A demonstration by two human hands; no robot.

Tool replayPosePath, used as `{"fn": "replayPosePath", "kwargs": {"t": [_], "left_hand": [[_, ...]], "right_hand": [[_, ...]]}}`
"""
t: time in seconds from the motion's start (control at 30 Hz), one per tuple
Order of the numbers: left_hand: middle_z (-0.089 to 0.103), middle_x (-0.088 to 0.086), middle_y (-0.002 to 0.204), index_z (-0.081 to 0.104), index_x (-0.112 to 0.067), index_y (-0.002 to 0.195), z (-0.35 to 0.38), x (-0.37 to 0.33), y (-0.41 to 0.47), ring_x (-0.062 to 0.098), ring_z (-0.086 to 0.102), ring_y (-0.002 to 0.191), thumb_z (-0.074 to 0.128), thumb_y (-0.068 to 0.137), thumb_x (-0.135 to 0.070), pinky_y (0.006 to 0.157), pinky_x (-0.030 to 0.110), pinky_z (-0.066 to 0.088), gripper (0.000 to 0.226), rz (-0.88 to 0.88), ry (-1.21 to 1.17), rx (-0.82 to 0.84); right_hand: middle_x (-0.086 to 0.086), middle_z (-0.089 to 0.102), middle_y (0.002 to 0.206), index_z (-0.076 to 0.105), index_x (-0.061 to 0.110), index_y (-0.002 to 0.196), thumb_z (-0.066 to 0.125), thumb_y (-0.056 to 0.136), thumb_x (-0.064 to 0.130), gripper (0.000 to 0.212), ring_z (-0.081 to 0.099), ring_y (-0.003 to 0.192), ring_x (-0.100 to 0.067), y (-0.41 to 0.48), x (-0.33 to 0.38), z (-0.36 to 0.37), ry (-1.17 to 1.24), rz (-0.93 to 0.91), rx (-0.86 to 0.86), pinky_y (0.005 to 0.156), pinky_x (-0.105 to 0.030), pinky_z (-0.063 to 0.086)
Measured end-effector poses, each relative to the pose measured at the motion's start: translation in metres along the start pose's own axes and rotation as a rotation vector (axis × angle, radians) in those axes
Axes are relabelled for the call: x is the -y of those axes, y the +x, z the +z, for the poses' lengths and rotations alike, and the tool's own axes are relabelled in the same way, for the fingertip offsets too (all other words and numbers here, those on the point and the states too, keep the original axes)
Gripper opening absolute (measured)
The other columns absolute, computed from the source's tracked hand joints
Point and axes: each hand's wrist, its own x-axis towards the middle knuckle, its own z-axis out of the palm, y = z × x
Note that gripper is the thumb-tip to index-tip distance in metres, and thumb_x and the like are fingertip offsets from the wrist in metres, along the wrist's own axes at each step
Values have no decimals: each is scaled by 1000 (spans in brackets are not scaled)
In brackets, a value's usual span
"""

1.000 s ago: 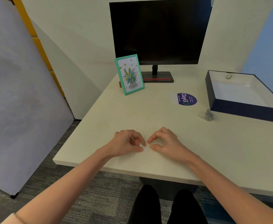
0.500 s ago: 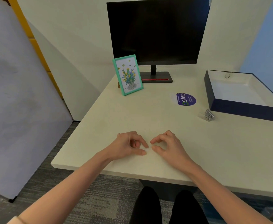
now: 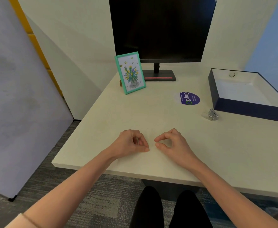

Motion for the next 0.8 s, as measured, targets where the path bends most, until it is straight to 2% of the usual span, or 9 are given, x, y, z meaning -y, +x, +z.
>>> {"fn": "replayPosePath", "kwargs": {"t": [0.17, 0.3, 0.37, 0.47, 0.53, 0.63, 0.8], "left_hand": [[70, 1, 81, 73, -24, 73, 2, 1, -1, 5, 53, 65, 82, 69, -30, 72, 24, 40, 12, 1, 46, -2], [68, -5, 83, 67, -32, 72, 3, 1, -4, 3, 55, 70, 76, 72, -39, 90, 40, 43, 11, 23, 149, 4], [66, -6, 84, 63, -34, 72, 5, 0, -7, 4, 56, 74, 72, 76, -38, 94, 41, 43, 10, 71, 232, -16], [65, -5, 84, 65, -28, 77, 8, 2, -13, 5, 55, 76, 71, 79, -34, 90, 36, 43, 9, 94, 232, -83], [65, -5, 83, 67, -23, 79, 5, 3, -16, 4, 55, 73, 72, 81, -29, 81, 25, 43, 8, 62, 150, -130], [62, -10, 76, 66, -25, 76, -4, 3, -19, -1, 51, 67, 73, 82, -23, 67, 11, 40, 9, 15, 23, -212], [64, -13, 76, 67, -25, 76, -18, 9, -19, 4, 54, 71, 73, 82, -21, 70, 13, 41, 10, -1, -71, -272]], "right_hand": [[10, 45, 97, 68, 31, 95, 66, 86, 28, 9, 44, 111, -11, -2, 0, 0, -31, 5, 21, 99, -27, 33], [9, 48, 101, 68, 27, 100, 63, 89, 27, 12, 43, 110, -11, -6, 1, 1, -83, -32, 36, 102, -32, 33], [7, 51, 104, 67, 25, 102, 62, 90, 27, 14, 43, 109, -11, -8, 2, 2, -117, -49, 23, 101, -31, 31], [8, 51, 102, 68, 26, 100, 63, 88, 30, 13, 43, 106, -10, -10, 1, 4, -161, -62, -13, 101, -31, 29], [9, 49, 99, 69, 28, 94, 67, 85, 33, 11, 42, 103, -9, -9, 0, 8, -177, -59, -50, 102, -31, 27], [11, 46, 95, 69, 32, 82, 70, 80, 39, 7, 41, 100, -9, -5, 3, 17, -207, -68, -96, 101, -32, 26], [11, 46, 93, 70, 34, 74, 73, 75, 44, 11, 43, 98, -9, 6, 11, 29, -210, -100, -89, 101, -33, 27]]}}
